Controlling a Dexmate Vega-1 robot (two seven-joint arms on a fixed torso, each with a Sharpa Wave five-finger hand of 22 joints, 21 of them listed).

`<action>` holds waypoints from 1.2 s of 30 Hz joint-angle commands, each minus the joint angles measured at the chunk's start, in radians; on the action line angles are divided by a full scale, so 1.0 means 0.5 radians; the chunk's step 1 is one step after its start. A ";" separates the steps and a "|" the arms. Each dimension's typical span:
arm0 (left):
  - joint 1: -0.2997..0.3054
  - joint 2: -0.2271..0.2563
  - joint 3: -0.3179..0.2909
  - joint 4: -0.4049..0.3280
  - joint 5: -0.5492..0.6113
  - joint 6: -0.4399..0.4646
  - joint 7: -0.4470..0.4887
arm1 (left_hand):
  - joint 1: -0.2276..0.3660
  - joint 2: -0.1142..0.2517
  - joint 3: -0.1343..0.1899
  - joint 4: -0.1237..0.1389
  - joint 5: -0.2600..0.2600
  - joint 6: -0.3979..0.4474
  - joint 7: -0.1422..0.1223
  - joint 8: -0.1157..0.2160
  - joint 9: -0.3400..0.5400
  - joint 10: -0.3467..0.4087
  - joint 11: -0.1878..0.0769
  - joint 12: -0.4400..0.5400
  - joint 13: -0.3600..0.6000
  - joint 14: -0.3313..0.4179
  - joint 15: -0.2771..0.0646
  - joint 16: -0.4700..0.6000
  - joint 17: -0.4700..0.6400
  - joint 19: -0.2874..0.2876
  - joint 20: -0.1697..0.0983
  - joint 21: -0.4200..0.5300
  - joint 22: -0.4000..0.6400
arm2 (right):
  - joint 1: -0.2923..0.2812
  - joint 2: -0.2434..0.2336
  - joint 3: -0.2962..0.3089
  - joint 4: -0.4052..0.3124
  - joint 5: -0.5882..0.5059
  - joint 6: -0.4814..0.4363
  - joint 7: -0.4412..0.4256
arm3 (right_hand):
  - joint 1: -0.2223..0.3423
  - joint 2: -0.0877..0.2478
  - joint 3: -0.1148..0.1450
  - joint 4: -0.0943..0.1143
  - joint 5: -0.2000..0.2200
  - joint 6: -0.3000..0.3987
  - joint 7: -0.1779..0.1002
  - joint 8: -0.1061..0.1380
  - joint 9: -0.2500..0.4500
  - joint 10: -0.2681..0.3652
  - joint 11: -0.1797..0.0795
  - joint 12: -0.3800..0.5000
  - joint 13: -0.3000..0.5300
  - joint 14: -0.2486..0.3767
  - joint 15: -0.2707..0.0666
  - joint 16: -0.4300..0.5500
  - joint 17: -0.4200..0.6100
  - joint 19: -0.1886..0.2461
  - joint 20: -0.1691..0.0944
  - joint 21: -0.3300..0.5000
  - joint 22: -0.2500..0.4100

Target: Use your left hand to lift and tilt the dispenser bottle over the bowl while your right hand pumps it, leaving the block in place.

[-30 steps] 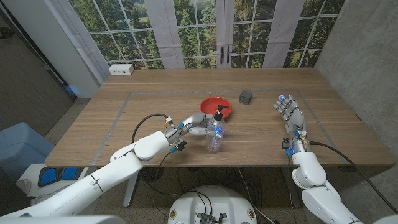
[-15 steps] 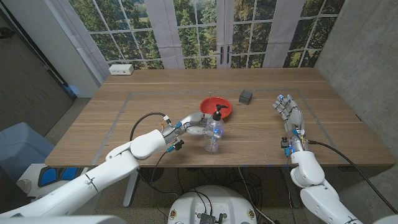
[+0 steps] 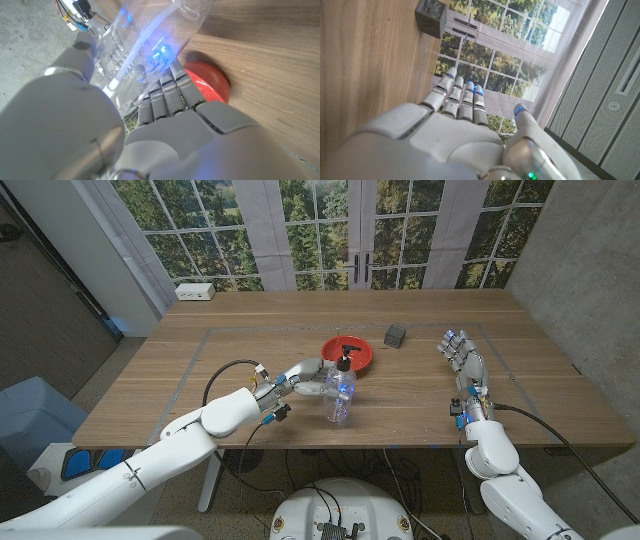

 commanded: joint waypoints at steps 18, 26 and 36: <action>0.129 0.132 -0.149 -0.101 -0.049 0.039 0.063 | 0.582 0.562 -0.038 0.006 -0.006 0.340 -0.219 0.009 0.009 0.397 -0.375 0.009 0.026 0.168 -0.434 0.002 0.017 -0.006 -0.122 0.021 0.005 | 0.071 -0.005 -0.033 0.017 0.024 -0.048 0.007 | -0.018 0.009 0.004 -0.017 -0.004 0.025 0.001 0.002 0.007 0.013 -0.006 0.001 0.010 0.018 -0.005 -0.006 0.013 0.016 -0.001 0.008 0.005; 0.143 0.132 -0.193 -0.084 -0.045 0.040 0.112 | 0.595 0.558 -0.054 0.006 -0.008 0.356 -0.236 0.011 0.008 0.411 -0.379 0.008 0.028 0.172 -0.436 -0.001 0.018 -0.012 -0.126 0.023 0.006 | 0.075 -0.003 -0.036 0.024 0.031 -0.044 0.005 | -0.018 0.011 0.004 -0.019 -0.004 0.024 -0.005 0.001 0.007 0.014 -0.011 0.001 0.010 0.016 -0.004 -0.008 0.013 0.013 0.000 0.006 0.005; 0.161 0.165 -0.247 -0.107 -0.001 0.096 0.165 | 0.608 0.558 -0.069 0.008 -0.008 0.368 -0.241 0.011 0.007 0.415 -0.383 0.002 0.027 0.175 -0.437 -0.005 0.019 -0.020 -0.130 0.026 0.006 | 0.092 -0.006 -0.045 0.031 0.018 -0.041 0.007 | -0.019 0.012 0.005 -0.022 -0.004 0.023 0.001 0.000 0.007 0.015 -0.005 0.001 0.010 0.019 -0.004 -0.008 0.014 0.015 -0.003 0.007 0.005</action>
